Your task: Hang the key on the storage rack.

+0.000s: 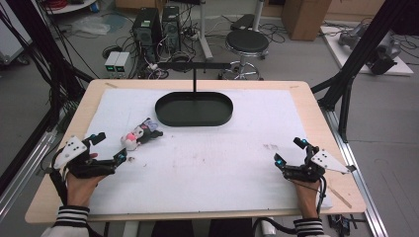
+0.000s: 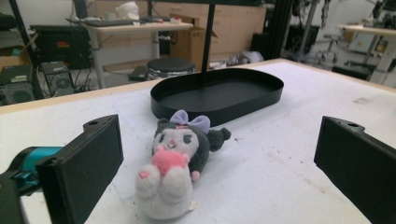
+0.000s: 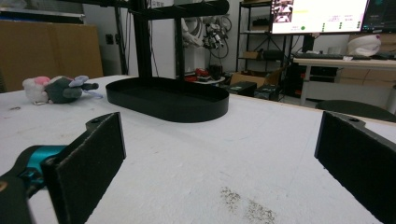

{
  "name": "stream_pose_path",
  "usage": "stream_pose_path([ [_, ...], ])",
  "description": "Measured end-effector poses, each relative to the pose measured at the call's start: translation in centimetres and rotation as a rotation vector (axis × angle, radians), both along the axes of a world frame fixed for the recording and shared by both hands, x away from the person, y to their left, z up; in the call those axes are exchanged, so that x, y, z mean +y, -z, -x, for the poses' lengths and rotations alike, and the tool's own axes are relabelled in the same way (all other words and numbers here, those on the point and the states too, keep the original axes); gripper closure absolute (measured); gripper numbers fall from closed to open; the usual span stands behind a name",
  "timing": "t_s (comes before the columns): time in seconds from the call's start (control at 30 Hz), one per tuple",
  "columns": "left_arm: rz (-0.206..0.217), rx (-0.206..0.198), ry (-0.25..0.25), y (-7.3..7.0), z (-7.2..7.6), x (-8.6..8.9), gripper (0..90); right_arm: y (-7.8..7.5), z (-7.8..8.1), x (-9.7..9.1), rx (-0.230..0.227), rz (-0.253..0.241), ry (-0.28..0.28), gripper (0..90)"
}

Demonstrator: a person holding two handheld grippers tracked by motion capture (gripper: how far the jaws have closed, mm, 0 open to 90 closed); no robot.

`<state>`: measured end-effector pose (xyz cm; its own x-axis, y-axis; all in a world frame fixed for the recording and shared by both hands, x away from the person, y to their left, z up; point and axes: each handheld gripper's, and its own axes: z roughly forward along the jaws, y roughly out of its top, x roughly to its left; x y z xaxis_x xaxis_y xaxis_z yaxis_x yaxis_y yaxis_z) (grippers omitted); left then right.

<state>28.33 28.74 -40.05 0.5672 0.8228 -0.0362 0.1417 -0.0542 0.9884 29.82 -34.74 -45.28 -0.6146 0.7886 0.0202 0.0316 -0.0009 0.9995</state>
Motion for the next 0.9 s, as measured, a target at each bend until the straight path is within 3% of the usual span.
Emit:
stream_pose_path([
  [0.23,-0.075,0.030,0.021,-2.3,-1.5,-0.1,1.7,0.0,0.0,0.0,0.002,0.004,-0.001,0.8],
  [0.4,-0.097,0.049,0.038,-3.4,-2.3,-0.1,1.7,0.0,0.0,0.0,-0.003,0.005,-0.002,0.8],
  [0.47,-0.119,0.075,0.050,-4.3,-3.1,-0.2,1.7,0.0,0.0,0.0,0.002,0.004,-0.001,0.8],
  [0.77,-0.194,0.138,0.093,-5.6,-5.1,-0.6,1.7,0.0,0.0,0.0,0.003,0.003,0.000,0.8],
  [0.9,-0.251,0.180,0.120,-6.0,-6.1,-1.1,1.7,0.0,0.0,0.0,0.003,0.003,-0.001,0.8],
])
